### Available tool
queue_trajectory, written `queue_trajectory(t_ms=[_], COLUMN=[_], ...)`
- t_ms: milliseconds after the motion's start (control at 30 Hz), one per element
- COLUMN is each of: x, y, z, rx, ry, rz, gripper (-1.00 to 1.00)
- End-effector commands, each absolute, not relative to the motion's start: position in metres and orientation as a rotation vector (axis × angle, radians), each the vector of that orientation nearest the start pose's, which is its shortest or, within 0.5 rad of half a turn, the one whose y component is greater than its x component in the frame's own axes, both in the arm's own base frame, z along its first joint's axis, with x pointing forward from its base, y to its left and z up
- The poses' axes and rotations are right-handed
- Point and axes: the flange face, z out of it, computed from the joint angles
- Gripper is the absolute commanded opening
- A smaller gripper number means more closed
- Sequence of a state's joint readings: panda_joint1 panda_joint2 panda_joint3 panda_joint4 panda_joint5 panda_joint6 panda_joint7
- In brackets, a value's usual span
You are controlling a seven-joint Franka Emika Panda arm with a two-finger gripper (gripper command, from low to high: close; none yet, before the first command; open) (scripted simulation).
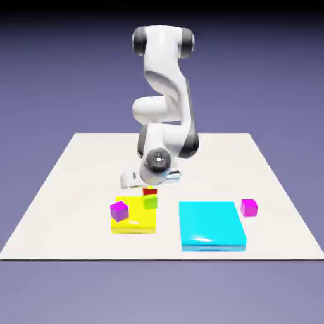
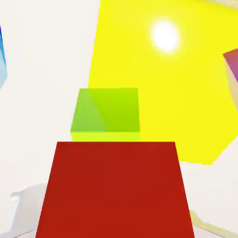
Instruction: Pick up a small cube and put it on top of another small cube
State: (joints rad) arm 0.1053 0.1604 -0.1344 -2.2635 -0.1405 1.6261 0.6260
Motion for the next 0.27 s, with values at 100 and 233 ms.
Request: queue_trajectory(t_ms=[100,233], x=[0.396,0.415], y=[-0.035,-0.032], z=[0.206,0.233], rx=[-3.142,-3.142], ry=[0.962,0.963], rz=[1.244,1.244], gripper=[-1.00,1.00])
